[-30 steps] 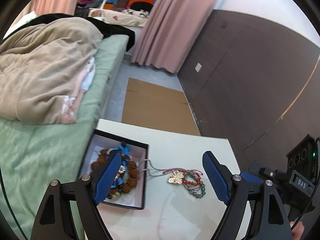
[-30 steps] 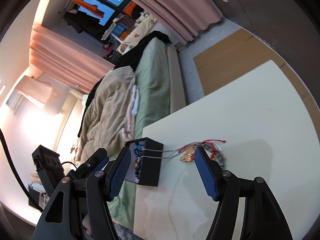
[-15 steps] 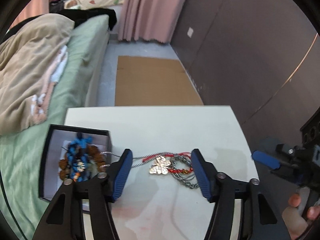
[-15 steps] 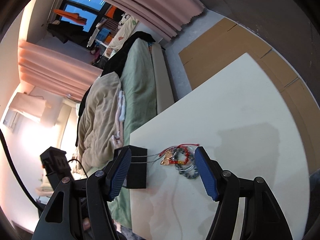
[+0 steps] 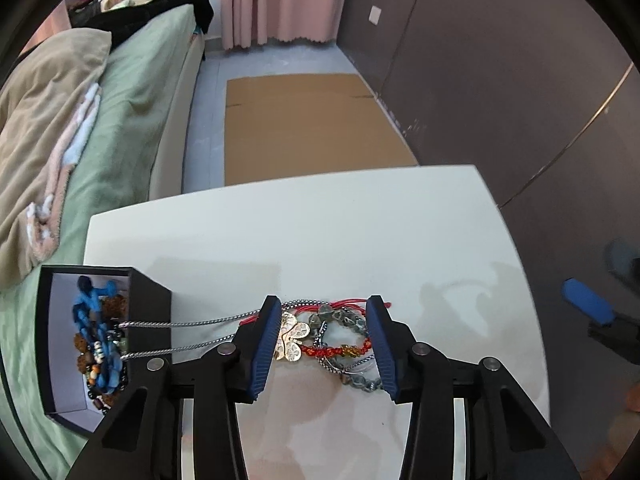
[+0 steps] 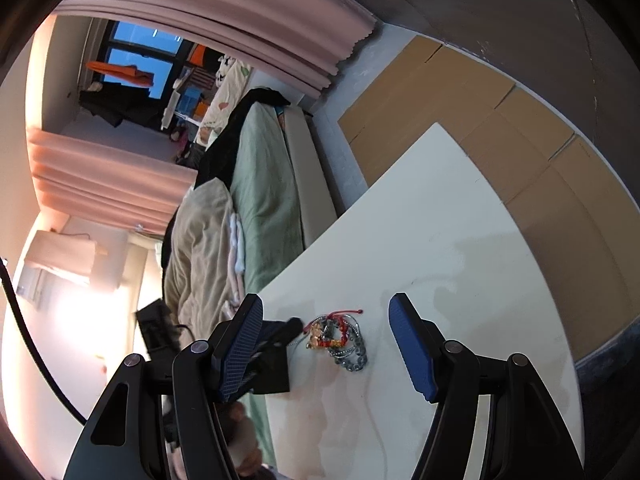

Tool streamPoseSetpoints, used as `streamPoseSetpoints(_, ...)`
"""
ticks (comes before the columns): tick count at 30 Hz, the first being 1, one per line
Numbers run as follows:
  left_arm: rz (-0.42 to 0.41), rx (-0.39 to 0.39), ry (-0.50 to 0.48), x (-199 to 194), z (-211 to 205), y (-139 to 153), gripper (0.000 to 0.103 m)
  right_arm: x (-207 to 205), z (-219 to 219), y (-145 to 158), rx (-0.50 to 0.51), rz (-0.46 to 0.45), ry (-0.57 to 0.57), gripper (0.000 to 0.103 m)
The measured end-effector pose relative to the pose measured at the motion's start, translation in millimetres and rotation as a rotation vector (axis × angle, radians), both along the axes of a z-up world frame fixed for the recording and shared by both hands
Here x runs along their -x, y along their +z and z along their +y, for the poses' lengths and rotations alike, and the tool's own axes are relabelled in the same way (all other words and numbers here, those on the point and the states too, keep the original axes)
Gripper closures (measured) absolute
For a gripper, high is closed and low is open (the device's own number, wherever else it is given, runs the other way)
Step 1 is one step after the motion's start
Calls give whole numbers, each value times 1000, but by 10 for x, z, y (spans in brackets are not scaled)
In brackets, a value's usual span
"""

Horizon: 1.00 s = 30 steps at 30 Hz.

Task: Organize jewelry
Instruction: 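Grasp the silver chain necklaces with the left gripper and lift them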

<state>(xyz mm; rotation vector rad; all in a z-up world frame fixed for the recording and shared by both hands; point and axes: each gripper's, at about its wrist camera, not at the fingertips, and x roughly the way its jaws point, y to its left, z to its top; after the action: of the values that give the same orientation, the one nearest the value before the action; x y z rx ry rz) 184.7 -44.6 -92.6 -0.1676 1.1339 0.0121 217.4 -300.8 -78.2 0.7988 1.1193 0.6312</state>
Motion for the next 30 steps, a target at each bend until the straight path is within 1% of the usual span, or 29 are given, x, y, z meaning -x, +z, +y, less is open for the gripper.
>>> streamPoseSetpoints(2, 16, -13, -7, -36, -20, -71, 58, -9, -39, 6, -8, 1, -4, 36)
streamPoseSetpoints(3, 22, -17, -7, -47, -26, -93, 60, -13, -54, 7, -12, 2, -8, 36)
streamPoseSetpoints(4, 32, -23, -5, -63, -32, -131, 65, -13, -71, 9, -15, 3, -10, 36)
streamPoseSetpoints(5, 43, -27, -4, -78, -40, -172, 66, -20, -79, 11, -19, 3, -13, 36)
streamPoseSetpoints(10, 67, -38, -12, -125, -80, -302, 66, -31, -133, -3, -27, 12, -19, 36)
streamPoseSetpoints(12, 59, -37, -10, -134, -84, -322, 66, -30, -142, -5, -31, 14, -19, 36)
streamPoseSetpoints(13, 54, -37, -12, -131, -91, -326, 76, -28, -141, 1, -31, 13, -19, 36)
streamPoseSetpoints(14, 53, -19, -15, -126, -87, -322, 79, -27, -146, -3, -31, 12, -19, 36)
streamPoseSetpoints(15, 58, -15, -13, -118, -90, -327, 80, -26, -151, -7, -32, 11, -18, 36)
streamPoseSetpoints(16, 62, -12, -13, -106, -91, -320, 83, -24, -152, -5, -32, 10, -17, 36)
streamPoseSetpoints(19, 54, -1, -23, -48, -84, -260, 86, -30, -141, -6, -33, 10, -14, 36)
streamPoseSetpoints(22, 39, 43, -21, 28, -51, -153, 88, -35, -118, -7, -33, 11, -9, 36)
streamPoseSetpoints(23, 31, 50, -24, 57, -52, -106, 94, -26, -119, -9, -33, 11, -7, 36)
streamPoseSetpoints(26, 8, 88, -43, 158, -69, 55, 94, -22, -85, 1, -31, 8, 2, 36)
streamPoseSetpoints(30, -44, 103, -68, 290, -94, 305, 94, -7, -46, 8, -25, 5, 11, 36)
